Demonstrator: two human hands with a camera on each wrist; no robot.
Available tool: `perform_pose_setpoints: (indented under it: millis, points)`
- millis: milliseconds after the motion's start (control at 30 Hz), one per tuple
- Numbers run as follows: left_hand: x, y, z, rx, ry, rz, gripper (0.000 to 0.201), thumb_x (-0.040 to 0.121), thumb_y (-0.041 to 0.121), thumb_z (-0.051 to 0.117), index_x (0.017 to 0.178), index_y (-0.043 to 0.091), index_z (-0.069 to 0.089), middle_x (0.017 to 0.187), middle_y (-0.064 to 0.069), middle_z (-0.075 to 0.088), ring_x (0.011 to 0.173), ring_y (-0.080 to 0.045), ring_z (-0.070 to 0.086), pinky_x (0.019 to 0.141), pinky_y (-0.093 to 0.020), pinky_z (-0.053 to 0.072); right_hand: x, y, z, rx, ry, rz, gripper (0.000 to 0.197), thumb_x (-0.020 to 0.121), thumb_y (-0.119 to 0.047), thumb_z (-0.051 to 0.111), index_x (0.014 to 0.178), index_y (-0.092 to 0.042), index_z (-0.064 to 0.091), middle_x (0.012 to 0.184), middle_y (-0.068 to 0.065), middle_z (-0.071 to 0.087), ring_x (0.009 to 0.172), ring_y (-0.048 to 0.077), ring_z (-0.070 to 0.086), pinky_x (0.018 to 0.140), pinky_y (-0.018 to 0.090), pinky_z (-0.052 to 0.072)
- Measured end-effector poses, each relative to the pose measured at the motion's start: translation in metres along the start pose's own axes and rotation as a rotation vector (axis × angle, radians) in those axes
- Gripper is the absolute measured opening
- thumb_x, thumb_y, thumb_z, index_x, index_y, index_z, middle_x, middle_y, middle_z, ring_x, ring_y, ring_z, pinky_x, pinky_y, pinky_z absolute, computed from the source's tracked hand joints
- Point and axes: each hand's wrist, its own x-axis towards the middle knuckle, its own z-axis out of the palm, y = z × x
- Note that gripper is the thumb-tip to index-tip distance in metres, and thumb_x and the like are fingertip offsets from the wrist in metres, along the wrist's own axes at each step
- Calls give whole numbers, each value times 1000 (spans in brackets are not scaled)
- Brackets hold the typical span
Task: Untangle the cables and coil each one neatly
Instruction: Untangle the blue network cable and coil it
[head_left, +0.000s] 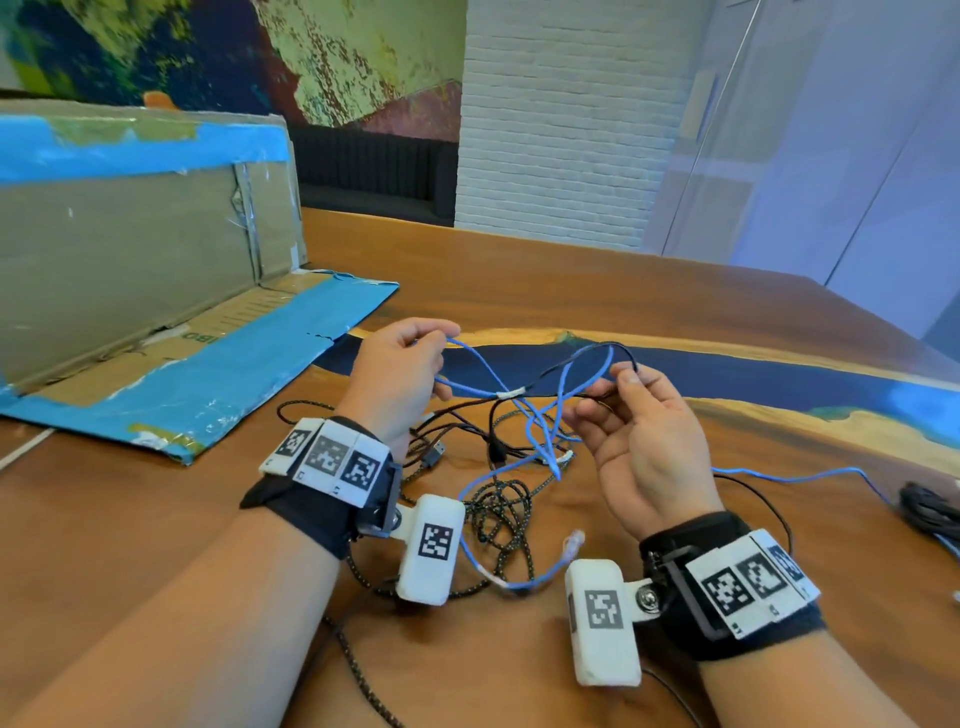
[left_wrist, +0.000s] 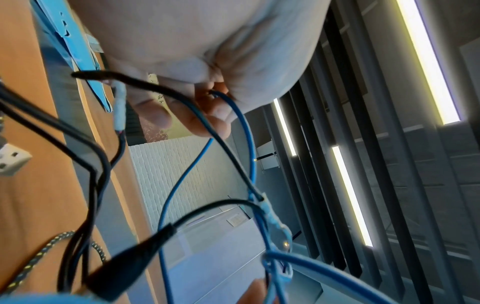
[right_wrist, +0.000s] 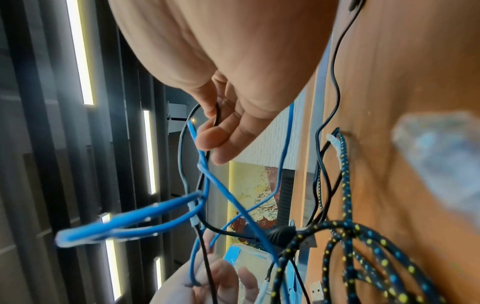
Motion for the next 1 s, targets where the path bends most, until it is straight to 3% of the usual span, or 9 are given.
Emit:
perform_pose_setpoints:
  millis: [133, 233, 367, 567, 667, 767, 900, 1000]
  points:
    - [2, 3, -2, -44, 84, 2, 30, 105, 11, 45, 102, 22, 72, 62, 3, 50, 54, -13, 59, 53, -26, 50, 3, 0, -4, -55, 35, 22, 14, 108, -15, 47, 100, -12, 58, 74, 9, 64, 57, 19, 66, 63, 35, 62]
    - [-3, 5, 1, -132, -6, -30, 30, 106, 9, 43, 109, 18, 71, 63, 3, 51, 58, -16, 64, 58, -29, 52, 1, 4, -3, -157, -26, 81, 12, 107, -14, 49, 110, -11, 61, 79, 12, 65, 53, 17, 64, 60, 33, 62]
    - [-15, 8, 10, -99, -142, -14, 29, 107, 10, 45, 112, 17, 73, 77, -1, 64, 62, -17, 65, 50, -25, 46, -3, 10, 1, -211, -118, 100, 18, 108, -7, 46, 119, -7, 61, 82, 11, 65, 58, 17, 65, 63, 33, 61]
    - [-17, 7, 11, -125, -157, -14, 29, 107, 10, 48, 110, 20, 74, 90, -1, 76, 61, -17, 64, 50, -25, 43, -11, 10, 6, -275, -233, 83, 16, 105, -6, 49, 106, -6, 65, 80, 7, 67, 61, 16, 59, 63, 34, 58]
    - [-15, 10, 9, -206, -107, -18, 30, 106, 6, 48, 114, 18, 74, 98, -2, 78, 55, -16, 62, 48, -23, 43, -11, 9, 7, -238, -211, 63, 15, 107, -7, 46, 101, -9, 60, 79, 5, 64, 60, 17, 57, 66, 36, 58]
    - [-16, 14, 5, -222, -99, -38, 31, 105, 6, 49, 111, 17, 77, 109, 0, 78, 59, -18, 63, 52, -24, 48, -9, 8, 6, -167, -182, 58, 15, 107, -6, 46, 98, -9, 58, 79, 8, 62, 60, 20, 61, 66, 36, 60]
    - [-24, 16, 9, -78, -287, -39, 23, 103, 21, 57, 109, 18, 79, 113, 1, 76, 75, -19, 71, 69, -30, 49, -9, 9, 5, -143, -189, 51, 10, 101, 1, 53, 103, -7, 59, 79, 10, 66, 65, 21, 65, 70, 38, 62]
    - [-30, 13, 13, 3, -472, -32, 19, 97, 23, 67, 107, 12, 79, 106, -9, 77, 78, -18, 67, 69, -26, 49, -9, 11, 4, -146, -161, 53, 13, 99, 4, 54, 105, -7, 60, 77, 12, 66, 66, 20, 66, 67, 35, 62]
